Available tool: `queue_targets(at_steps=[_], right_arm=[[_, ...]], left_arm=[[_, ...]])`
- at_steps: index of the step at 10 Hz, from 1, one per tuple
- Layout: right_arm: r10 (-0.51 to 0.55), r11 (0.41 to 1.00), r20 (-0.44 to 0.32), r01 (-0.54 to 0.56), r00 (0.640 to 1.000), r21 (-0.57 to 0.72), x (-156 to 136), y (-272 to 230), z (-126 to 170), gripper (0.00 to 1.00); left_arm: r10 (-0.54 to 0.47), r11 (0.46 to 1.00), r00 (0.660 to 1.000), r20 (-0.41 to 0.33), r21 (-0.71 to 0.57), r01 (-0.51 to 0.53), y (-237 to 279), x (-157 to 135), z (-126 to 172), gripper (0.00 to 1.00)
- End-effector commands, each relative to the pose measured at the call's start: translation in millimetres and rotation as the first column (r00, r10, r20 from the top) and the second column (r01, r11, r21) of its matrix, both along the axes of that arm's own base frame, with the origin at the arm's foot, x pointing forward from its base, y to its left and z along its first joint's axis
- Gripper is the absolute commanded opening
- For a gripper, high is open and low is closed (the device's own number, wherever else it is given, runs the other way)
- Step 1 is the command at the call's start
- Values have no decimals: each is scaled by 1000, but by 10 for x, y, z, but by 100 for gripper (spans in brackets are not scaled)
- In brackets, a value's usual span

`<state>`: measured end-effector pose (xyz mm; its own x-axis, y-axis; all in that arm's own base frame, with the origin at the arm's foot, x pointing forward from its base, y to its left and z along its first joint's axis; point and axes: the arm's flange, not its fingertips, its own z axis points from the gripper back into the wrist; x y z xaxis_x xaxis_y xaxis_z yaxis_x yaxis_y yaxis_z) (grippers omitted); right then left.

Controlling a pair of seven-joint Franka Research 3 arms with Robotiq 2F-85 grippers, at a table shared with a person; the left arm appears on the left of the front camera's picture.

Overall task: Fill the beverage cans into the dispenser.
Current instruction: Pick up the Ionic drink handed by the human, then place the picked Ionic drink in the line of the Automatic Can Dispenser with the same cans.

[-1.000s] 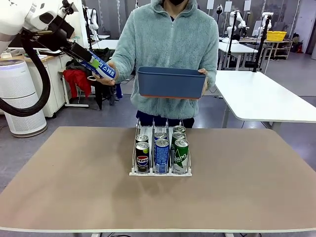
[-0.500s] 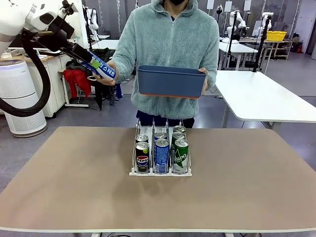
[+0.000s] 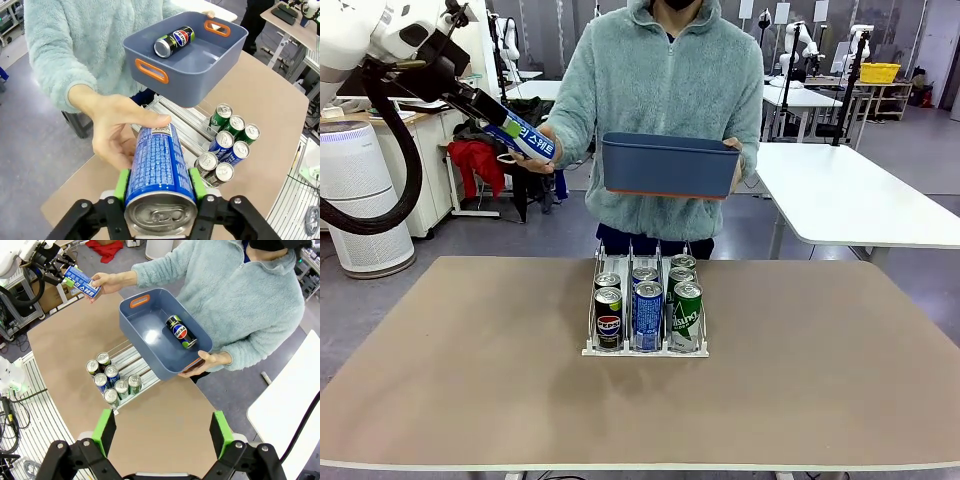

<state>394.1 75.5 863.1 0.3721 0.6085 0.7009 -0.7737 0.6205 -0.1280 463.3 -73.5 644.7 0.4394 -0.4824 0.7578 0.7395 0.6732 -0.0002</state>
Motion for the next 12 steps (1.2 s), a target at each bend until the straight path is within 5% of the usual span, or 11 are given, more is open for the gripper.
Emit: queue_targets(at_steps=[1,12], right_arm=[[-11,1000,-5,11,1000,6,-5,3,4,100],[-11,1000,-5,11,1000,6,-5,3,4,100]], left_arm=[[19,1000,1000,3,13,-19,-22,-5,22,0],[-4,1000,1000,5,11,4,-14,-3,14,0]])
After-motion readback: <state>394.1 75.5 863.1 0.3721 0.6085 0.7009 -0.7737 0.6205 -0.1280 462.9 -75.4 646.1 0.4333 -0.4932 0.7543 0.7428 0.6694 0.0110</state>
